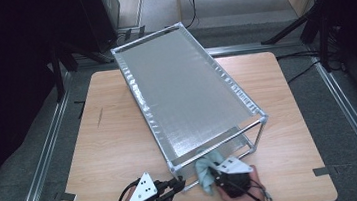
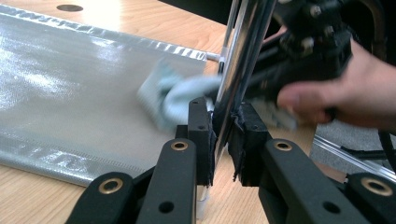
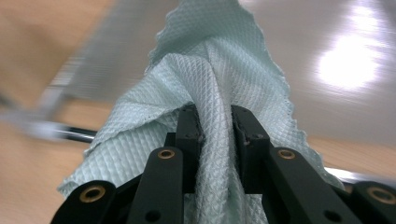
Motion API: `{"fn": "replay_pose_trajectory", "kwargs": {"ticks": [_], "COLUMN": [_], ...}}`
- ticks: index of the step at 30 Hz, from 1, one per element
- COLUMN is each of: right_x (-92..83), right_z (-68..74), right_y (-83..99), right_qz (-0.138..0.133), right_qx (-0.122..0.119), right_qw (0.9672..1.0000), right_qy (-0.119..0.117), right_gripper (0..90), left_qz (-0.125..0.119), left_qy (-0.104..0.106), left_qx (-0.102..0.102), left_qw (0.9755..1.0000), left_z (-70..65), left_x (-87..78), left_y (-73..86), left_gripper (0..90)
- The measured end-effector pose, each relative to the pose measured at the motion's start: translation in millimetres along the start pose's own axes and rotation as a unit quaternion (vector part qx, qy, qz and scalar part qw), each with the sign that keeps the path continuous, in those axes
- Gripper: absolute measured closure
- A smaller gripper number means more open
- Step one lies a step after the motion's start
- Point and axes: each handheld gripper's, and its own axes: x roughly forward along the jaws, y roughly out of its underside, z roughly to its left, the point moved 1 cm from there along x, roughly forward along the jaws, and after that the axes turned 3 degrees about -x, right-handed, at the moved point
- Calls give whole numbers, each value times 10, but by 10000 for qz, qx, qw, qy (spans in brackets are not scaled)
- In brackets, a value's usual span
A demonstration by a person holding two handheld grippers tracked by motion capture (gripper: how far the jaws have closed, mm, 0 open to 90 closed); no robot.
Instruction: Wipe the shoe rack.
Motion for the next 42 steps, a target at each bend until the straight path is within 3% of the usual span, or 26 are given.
{"fn": "replay_pose_trajectory", "kwargs": {"ticks": [1,4,6,9,12,16,19,20,23,24,26,30,33,35,36,39,42], "right_x": [-86,-208,-300,-420,-532,-798,-1019,-1110,-1250,-1246,-1159,-765,-585,-638,-732,-984,-1118], "right_z": [-151,-400,-606,-831,-915,-926,-914,-913,-928,-938,-964,-1056,-1211,-1327,-1382,-1456,-1522], "right_y": [36,120,186,177,94,-134,-276,-320,-370,-367,-325,-76,133,197,195,149,165], "right_qz": [48,345,356,142,-164,-758,-1203,-1408,-1731,-1724,-1529,-668,-189,-243,-415,-880,-1044], "right_qx": [84,256,638,1026,1241,1180,1166,1185,1264,1264,1289,1378,1615,1824,1893,1834,1893], "right_qw": [9998,9975,9945,9890,9846,9810,9740,9697,9616,9621,9670,9779,9779,9725,9684,9600,9538], "right_qy": [179,556,754,1052,1217,1339,1525,1604,1714,1692,1579,1427,1315,1429,1570,1925,2088], "right_gripper": [754,756,766,785,835,844,845,844,844,843,841,837,836,837,837,838,836], "left_qz": [3,14,18,17,26,24,26,25,23,22,25,26,28,34,35,37,38], "left_qy": [5,3,6,16,15,18,22,20,28,29,24,15,3,22,23,35,28], "left_qx": [-3,-11,-15,-12,-3,-7,-7,-7,-18,-22,-19,-17,-16,-14,-11,-6,-3], "left_qw": [10000,10000,10000,10000,10000,10000,10000,10000,10000,10000,10000,10000,10000,10000,10000,10000,10000], "left_z": [1,1,1,4,5,6,7,7,8,7,8,6,3,9,9,12,11], "left_x": [-1,-1,1,4,2,4,4,5,6,7,6,7,6,5,5,5,6], "left_y": [-1,-3,-5,-4,-4,-2,-1,-1,1,1,2,2,3,2,2,2,2], "left_gripper": [796,796,796,795,796,796,795,795,795,795,795,795,796,795,795,795,795]}}
